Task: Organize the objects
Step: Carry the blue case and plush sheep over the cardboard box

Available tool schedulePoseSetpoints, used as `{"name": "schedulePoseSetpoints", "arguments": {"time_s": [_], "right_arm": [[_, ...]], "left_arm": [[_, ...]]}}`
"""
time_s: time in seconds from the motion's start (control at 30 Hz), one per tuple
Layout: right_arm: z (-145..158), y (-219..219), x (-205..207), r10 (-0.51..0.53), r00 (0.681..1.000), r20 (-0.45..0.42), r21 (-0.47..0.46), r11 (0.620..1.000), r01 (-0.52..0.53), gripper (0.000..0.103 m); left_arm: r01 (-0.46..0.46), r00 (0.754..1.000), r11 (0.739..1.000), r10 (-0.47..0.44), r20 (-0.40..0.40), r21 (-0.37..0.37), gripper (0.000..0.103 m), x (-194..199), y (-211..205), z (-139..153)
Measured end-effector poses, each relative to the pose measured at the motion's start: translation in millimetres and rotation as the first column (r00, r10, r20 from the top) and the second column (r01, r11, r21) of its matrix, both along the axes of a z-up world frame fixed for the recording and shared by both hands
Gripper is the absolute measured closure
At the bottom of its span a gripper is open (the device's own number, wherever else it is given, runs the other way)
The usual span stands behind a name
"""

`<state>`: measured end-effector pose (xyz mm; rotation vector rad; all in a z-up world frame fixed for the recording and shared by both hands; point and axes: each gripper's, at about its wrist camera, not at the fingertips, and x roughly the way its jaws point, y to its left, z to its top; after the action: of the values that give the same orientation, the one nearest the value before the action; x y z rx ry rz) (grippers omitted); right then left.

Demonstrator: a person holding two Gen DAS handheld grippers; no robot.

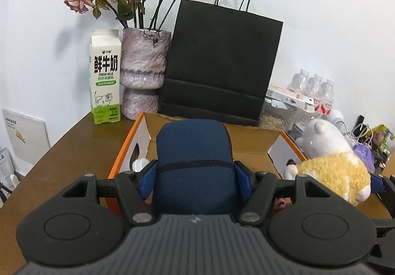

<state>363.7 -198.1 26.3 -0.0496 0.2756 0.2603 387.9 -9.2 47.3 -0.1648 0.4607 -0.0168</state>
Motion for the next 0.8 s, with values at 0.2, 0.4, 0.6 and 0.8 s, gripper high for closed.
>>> {"name": "schedulePoseSetpoints", "arguments": {"time_s": [0.2,0.4,0.6,0.8], "right_arm": [[2.8,5.3,30.4,0.009,1.0,-0.001,0.01,1.0,-0.009,0.008],[3.5,14.0,53.1,0.019,1.0,0.005,-0.01,1.0,-0.019,0.008],[0.2,19.6,74.0,0.022,1.0,-0.005,-0.033,0.999,-0.022,0.008],[-5.9,20.6,89.8,0.008,1.0,-0.023,-0.036,0.999,-0.008,0.008]], "left_arm": [[-0.01,1.0,1.0,0.01,0.01,0.001,0.037,25.4,2.8,2.8],[-0.013,1.0,1.0,0.013,0.022,0.012,0.037,48.4,3.2,5.1],[-0.007,1.0,1.0,0.006,0.026,0.028,0.037,65.3,1.6,4.4],[0.001,0.999,0.999,-0.002,0.034,0.051,0.037,76.5,-1.0,3.8]]}}
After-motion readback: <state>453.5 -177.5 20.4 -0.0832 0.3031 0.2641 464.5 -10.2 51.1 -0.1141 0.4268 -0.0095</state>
